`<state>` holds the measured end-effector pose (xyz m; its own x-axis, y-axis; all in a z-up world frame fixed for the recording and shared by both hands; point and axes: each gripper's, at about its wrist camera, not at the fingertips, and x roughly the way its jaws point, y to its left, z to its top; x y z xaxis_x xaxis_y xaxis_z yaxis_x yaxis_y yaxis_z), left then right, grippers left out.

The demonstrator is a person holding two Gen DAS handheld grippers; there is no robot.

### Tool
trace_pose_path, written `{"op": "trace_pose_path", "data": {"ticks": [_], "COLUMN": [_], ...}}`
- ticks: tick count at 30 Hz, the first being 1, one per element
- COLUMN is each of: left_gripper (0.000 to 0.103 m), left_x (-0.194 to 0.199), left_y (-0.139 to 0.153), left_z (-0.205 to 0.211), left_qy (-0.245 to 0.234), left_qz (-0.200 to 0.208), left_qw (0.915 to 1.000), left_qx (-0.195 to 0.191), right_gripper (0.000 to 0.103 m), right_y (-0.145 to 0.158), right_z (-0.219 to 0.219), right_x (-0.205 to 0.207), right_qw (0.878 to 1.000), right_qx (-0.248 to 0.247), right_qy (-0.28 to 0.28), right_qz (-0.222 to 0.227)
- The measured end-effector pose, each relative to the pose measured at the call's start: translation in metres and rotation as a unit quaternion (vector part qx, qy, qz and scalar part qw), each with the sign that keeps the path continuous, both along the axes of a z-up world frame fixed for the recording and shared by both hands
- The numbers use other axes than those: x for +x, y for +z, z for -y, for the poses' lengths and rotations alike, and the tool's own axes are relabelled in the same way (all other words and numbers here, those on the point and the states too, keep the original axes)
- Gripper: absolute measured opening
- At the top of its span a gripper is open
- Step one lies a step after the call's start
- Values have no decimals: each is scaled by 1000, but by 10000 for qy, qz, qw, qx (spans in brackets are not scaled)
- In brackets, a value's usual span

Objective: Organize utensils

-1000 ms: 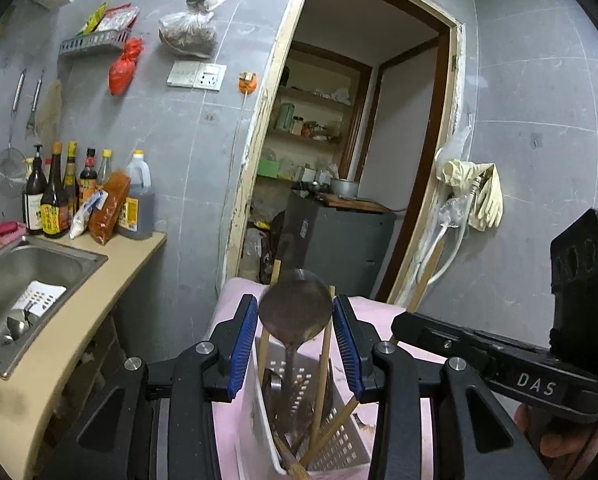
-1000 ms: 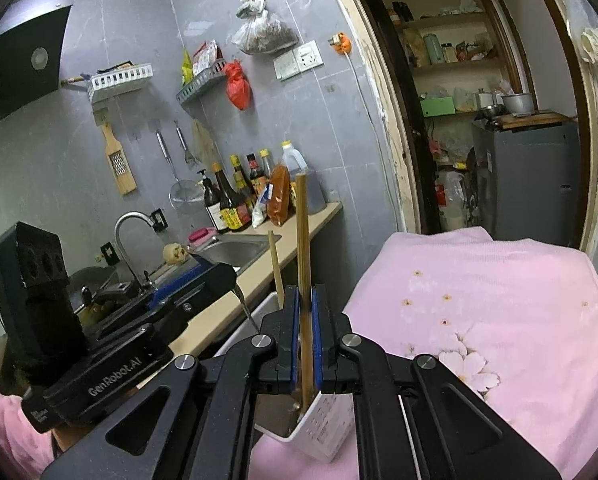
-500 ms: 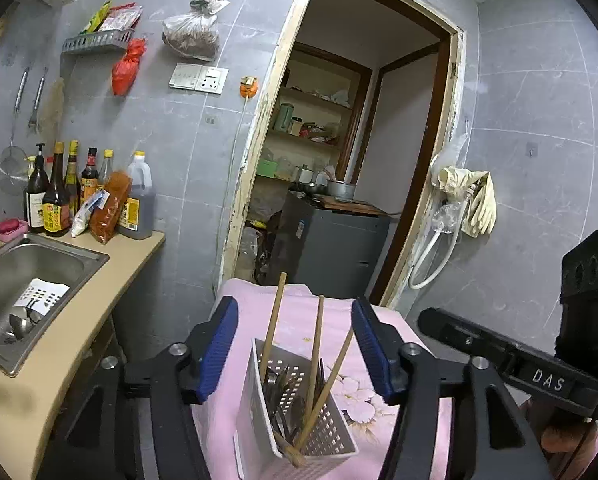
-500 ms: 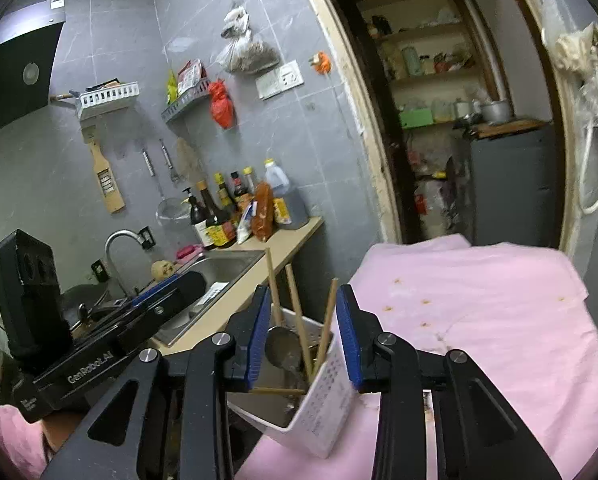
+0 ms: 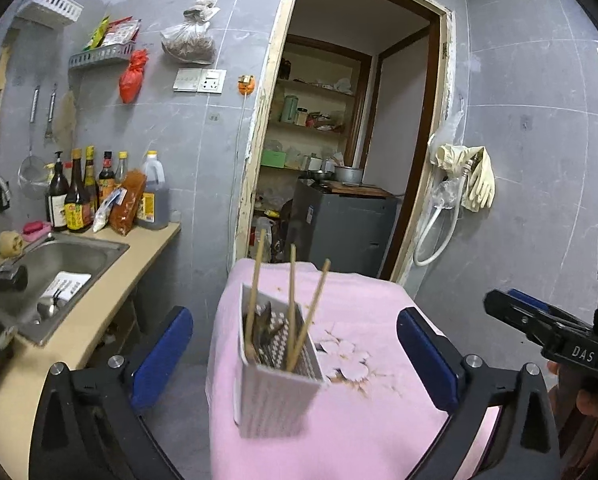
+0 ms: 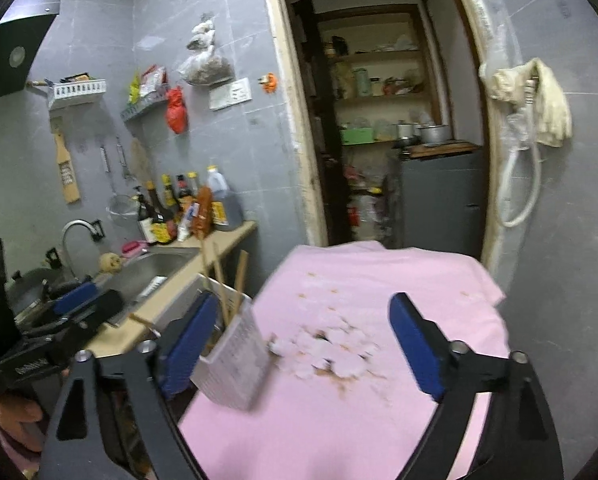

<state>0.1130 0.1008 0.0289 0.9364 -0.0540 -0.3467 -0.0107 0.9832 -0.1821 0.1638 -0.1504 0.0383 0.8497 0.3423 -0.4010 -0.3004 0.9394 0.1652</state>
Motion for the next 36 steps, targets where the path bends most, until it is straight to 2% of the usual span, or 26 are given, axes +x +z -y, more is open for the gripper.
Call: {"op": "trace_pose_path", "data": {"ticks": [1, 3, 14, 23, 27, 36], "left_gripper": [103, 103, 103, 103, 103, 103], "left_x": [-6, -18, -92, -144, -156, -167], "left_y": [-2, -7, -37, -42, -42, -42], "left_z": [4, 13, 42, 63, 71, 77], "left_qy": [-7, -13, -20, -30, -58, 7], "left_qz": [-9, -51, -393, -453, -427, -379], "left_qw": [10000, 10000, 9991, 9984, 9983, 9989], "left_qx": [18, 70, 145, 330, 396, 260], "right_gripper": [98, 101, 102, 102, 102, 102], "right_y": [-1, -5, -34, -47, -48, -45], "right_z": [6, 19, 69, 92, 94, 99], "right_x": [-7, -23, -115, -177, -189, -198], "right_qw": [10000, 9998, 9974, 9963, 9965, 9972], "right_qx": [-21, -83, -246, -192, -167, -222], "right_qy": [-72, -203, -638, -821, -786, -709], "right_qz": [6, -14, -225, -185, -211, -121]}}
